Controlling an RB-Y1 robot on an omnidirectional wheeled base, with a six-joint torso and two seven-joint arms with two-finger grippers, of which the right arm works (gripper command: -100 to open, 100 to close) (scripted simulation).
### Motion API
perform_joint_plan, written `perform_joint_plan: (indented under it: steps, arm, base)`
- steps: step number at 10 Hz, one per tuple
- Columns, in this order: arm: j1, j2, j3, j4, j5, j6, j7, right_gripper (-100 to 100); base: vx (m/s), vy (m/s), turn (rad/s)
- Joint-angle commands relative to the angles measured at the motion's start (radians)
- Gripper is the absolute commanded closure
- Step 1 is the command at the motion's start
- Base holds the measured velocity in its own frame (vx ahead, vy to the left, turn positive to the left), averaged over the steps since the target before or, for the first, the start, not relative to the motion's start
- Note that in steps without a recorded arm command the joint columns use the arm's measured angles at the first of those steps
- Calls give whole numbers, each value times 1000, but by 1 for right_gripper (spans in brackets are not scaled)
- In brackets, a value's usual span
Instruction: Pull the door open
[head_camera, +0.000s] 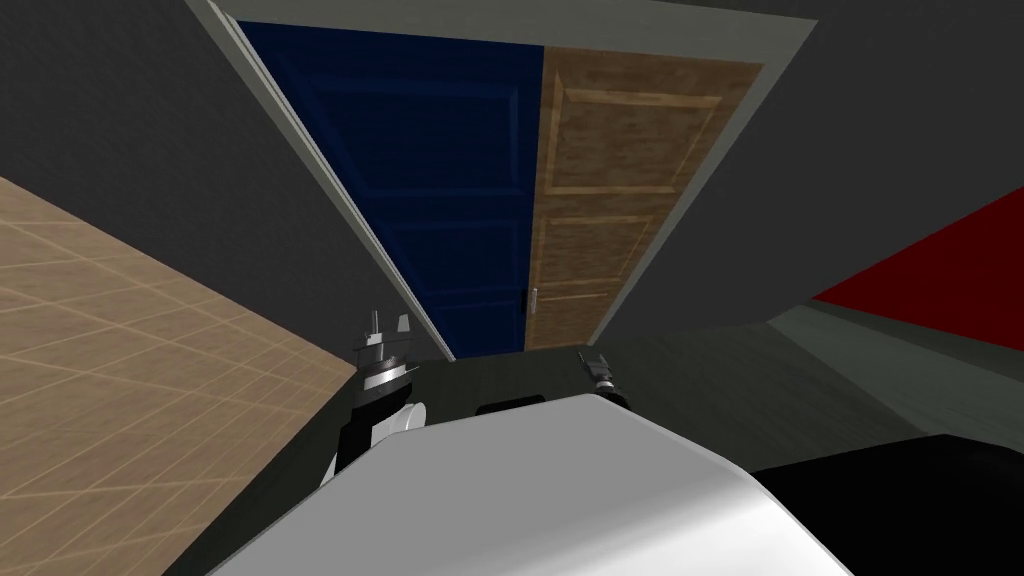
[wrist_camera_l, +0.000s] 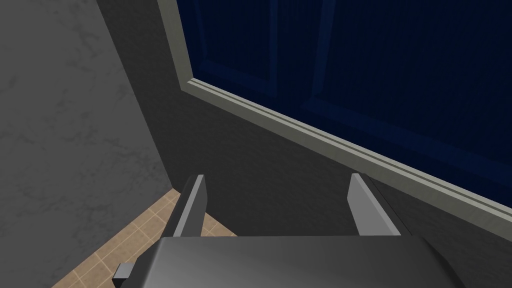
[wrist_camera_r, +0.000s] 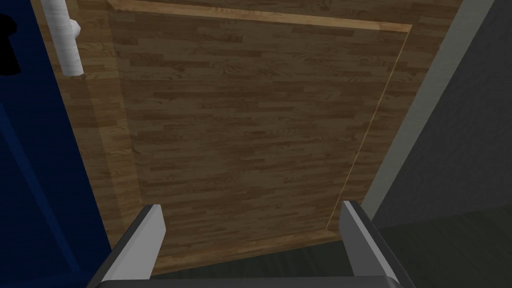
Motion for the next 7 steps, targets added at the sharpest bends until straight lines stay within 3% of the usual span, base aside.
perform_joint_plan:
  steps: [1, 3, 5, 7]
  arm:
    - [29, -18, -23, -3, -14, 8, 3, -100]
    - [29, -18, -23, -3, -14, 8, 3, -100]
    - [48, -41, -58, 30, -33, 4, -1, -100]
    - [34, -42, -72, 41, -42, 1, -6, -100]
  base:
    - [-80, -16, -11]
    - [-31, -7, -1]
    - [-12, -11, 44]
    - [147, 3, 182]
